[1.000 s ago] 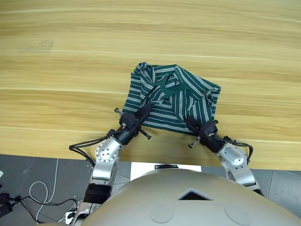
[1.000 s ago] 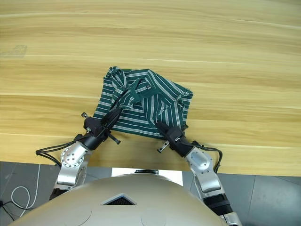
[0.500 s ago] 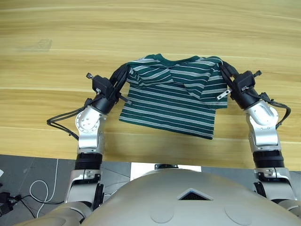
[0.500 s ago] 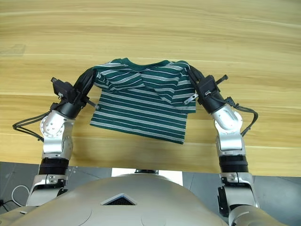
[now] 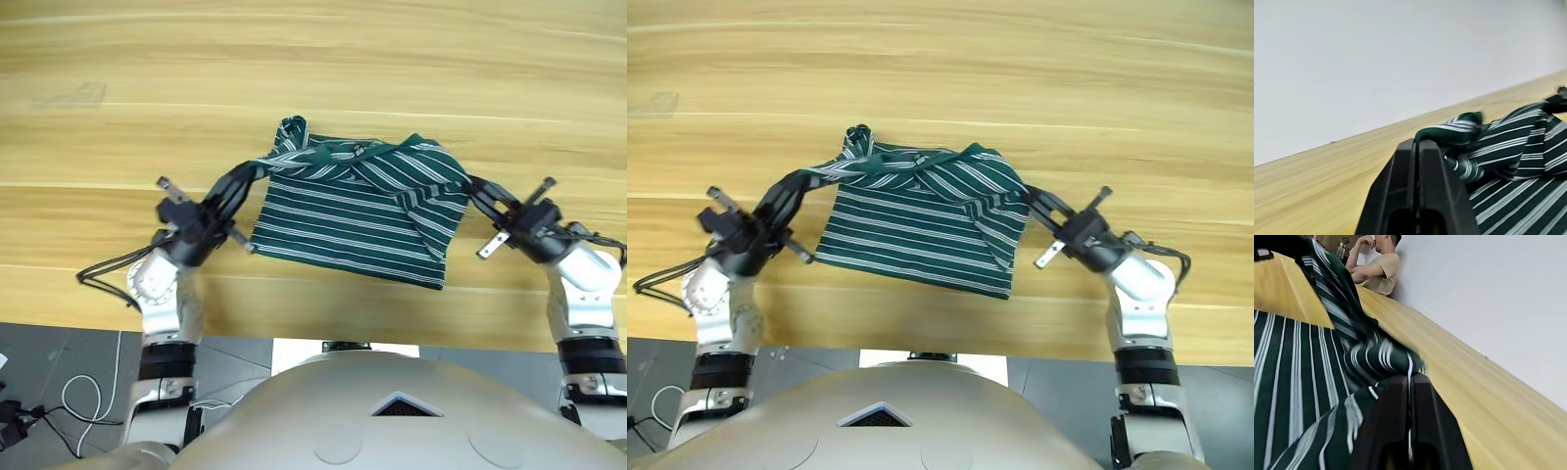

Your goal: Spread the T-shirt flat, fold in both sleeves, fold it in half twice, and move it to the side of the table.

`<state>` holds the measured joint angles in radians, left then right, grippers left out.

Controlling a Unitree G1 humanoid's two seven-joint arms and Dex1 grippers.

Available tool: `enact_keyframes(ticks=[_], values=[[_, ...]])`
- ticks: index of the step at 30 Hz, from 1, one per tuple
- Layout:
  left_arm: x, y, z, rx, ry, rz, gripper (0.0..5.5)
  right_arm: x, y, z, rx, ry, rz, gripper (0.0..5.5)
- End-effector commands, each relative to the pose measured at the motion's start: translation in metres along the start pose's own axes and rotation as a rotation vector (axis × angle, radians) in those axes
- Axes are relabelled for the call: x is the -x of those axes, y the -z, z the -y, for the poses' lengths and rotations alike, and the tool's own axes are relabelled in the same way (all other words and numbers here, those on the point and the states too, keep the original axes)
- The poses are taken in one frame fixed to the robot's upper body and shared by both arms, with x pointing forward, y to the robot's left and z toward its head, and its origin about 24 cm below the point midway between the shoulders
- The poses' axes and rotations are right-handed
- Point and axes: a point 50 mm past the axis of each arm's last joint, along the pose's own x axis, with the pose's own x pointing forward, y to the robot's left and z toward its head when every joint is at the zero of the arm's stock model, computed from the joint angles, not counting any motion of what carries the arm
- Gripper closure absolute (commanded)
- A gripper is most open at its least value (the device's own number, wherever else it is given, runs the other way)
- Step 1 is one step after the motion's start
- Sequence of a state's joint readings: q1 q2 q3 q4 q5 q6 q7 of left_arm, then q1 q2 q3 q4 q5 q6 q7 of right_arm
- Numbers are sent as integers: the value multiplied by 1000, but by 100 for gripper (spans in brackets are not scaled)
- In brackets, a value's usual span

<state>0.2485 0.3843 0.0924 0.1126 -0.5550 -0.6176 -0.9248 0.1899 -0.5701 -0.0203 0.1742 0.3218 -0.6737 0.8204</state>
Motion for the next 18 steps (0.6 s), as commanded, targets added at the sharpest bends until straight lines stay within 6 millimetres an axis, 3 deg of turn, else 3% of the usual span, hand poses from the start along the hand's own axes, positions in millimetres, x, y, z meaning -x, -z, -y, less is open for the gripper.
enact_keyframes(ticks=[1,3,5,7,9,11,13,15,17,18], values=[[34,-13,-6,-44,-26,-45,550,28,-2,16,21,79,-37,548],[48,-24,-12,-64,-66,-42,550,39,-9,25,12,143,-16,548],[52,-26,-18,-69,-72,-38,550,38,-12,34,4,175,13,548],[29,-8,-25,-39,-9,-72,550,8,-6,43,-1,146,33,548],[-20,21,-35,-9,10,-147,550,-41,5,49,-2,98,18,548],[-87,49,-53,9,-77,-277,550,-103,16,64,-16,121,-77,548],[-159,43,-76,-85,-183,-364,550,-165,4,102,72,293,-230,548],[-229,-14,-111,-182,-440,-303,550,-211,-56,153,271,603,-258,548],[-279,-106,-133,-295,-732,-87,550,-224,-142,194,414,964,-70,548],[-295,-166,-134,-347,-842,127,550,-222,-191,206,448,1128,117,548]])
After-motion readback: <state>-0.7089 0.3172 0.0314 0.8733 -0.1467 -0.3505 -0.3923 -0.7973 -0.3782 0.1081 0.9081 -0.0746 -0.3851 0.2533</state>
